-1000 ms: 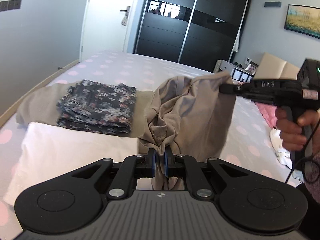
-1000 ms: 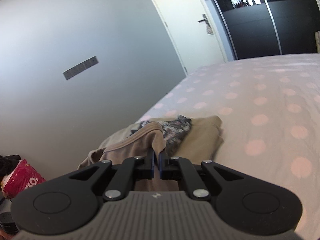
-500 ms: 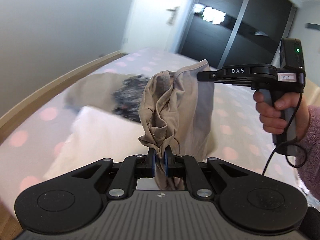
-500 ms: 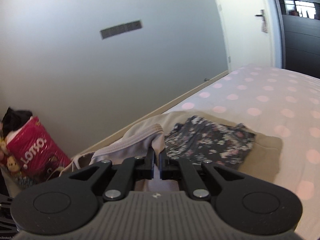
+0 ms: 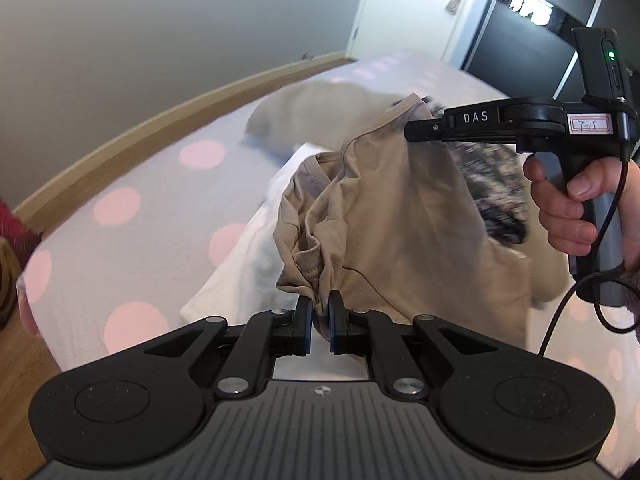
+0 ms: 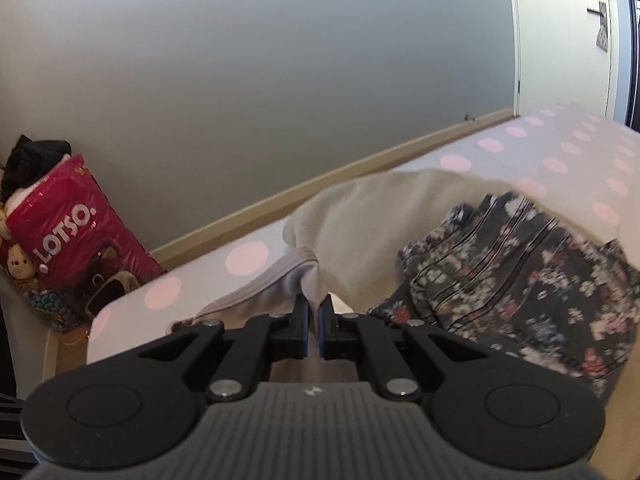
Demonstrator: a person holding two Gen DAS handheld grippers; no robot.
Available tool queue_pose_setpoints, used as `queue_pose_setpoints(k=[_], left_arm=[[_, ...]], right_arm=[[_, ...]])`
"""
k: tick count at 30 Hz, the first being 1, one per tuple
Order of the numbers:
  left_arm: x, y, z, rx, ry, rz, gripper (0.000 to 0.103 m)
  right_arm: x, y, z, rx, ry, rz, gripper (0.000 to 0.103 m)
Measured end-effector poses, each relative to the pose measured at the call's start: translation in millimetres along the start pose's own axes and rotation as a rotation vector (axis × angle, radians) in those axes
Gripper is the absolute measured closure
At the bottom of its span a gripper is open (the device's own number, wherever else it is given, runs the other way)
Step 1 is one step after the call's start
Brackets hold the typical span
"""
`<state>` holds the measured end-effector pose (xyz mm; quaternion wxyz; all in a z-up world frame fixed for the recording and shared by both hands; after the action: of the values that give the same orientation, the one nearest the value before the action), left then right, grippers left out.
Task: Fold clothes
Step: 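Carry the shirt with both grippers over the stack of folded clothes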
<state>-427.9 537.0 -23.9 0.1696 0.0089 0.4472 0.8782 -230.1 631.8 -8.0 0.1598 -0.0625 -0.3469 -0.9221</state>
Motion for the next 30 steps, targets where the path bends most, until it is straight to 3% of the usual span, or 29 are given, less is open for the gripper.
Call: queue_pose_setpoints(k=[5,7,10,12,16,20,30], left_arm=[[6,-16,-7,0.059,0.014,0.040,0.097],[9,-19,-7,0.072,0.023,0.061,0.094],[17,-14,-5,0.046,0.048,0.129,0.093],[22,-9,-3,0.025,0.066,0.171,0.093],[23,5,0,-0.058,0.095,0.096,0.093],[1,2,7,-0.096,0.020,0.079,0.093],[-47,-12,-4,-0.046,-0.091,0.049,0.093]], right_arm=[[-1,-37,-10,0.050,-0.018,0.009,0.096],[-1,-45,-11,0.057,-0.026,0.007,0.091],[-4,-44,-8,0.048,-0.056,0.016,0.080],[-7,-36,-6,0.040,-0.066,0.023,0.079],[-14,-12,-10,0.036,-0.065,0.027,0.079],[-20,10,-26,0.059,-0.048,0.012,0.079],[-40,48,-66,0.144,-0.019,-0.033,0.079]])
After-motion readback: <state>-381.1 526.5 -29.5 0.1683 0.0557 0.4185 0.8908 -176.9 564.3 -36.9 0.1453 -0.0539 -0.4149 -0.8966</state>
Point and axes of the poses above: each gripper's, at about its wrist camera, not at the fingertips, and y roughly against the way its jaws point, x to its left, z to its top, the point moved 2 cm from there along -y, roughly the way its jaws point, and after that the axes turned 4 degrees about z, right-handed, at the moved point
